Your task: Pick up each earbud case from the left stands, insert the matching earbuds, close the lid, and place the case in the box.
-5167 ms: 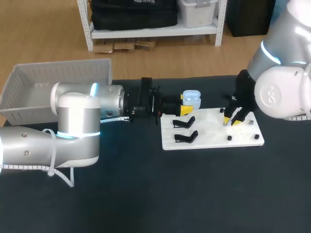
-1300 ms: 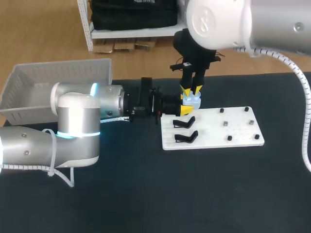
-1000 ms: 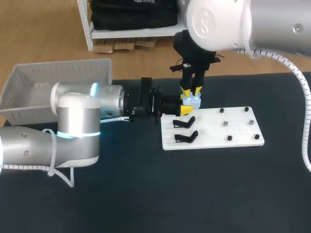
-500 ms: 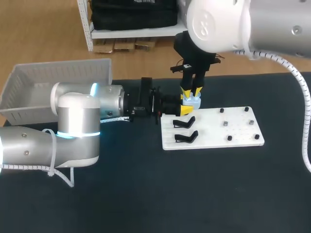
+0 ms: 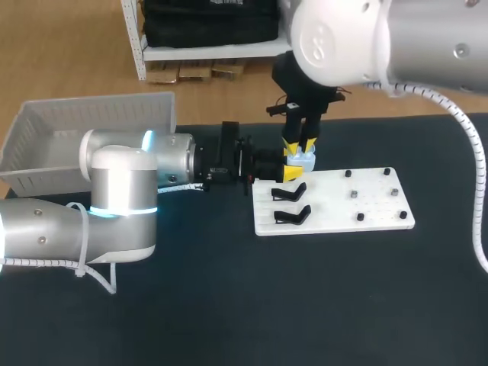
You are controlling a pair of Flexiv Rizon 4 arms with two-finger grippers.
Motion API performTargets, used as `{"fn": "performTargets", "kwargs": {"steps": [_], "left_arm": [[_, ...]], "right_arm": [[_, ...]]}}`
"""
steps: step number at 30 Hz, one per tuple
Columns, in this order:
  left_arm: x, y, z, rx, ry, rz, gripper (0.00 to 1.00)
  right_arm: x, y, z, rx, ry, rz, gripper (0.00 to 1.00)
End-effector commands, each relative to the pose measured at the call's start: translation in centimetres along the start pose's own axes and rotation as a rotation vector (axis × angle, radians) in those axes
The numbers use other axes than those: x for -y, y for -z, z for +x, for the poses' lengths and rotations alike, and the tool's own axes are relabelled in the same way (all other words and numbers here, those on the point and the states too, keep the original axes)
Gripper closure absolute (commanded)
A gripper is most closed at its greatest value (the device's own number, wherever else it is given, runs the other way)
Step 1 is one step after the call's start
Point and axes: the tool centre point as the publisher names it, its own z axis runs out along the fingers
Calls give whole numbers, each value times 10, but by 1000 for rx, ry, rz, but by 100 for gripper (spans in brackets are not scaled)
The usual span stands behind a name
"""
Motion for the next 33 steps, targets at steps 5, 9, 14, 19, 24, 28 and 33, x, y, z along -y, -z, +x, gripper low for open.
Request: {"fn": "performTargets", "kwargs": {"steps": [5,9,14,19,24,28,33], "left_arm": [[2,0,1,3,-4,-7,100],[2,0,1,3,-4,-7,100],[2,0,1,3,-4,-7,100],[2,0,1,3,-4,-7,100],[2,0,1,3,-4,-7,100],[2,0,1,3,-4,-7,100],[2,0,1,3,-4,-7,100]], "right_arm": [[-1,-3,-3,-8,5,9,100],[-1,-4,-3,-11,9,13,100],[-1,-3,-3,-14,10,11,56],[-2,6,1,-3,11,2,18],[3,22,-1,34,-22,-55,7],[22,30,-16,63,-146,-82,0],[49,25,-36,83,-331,-78,0]]}}
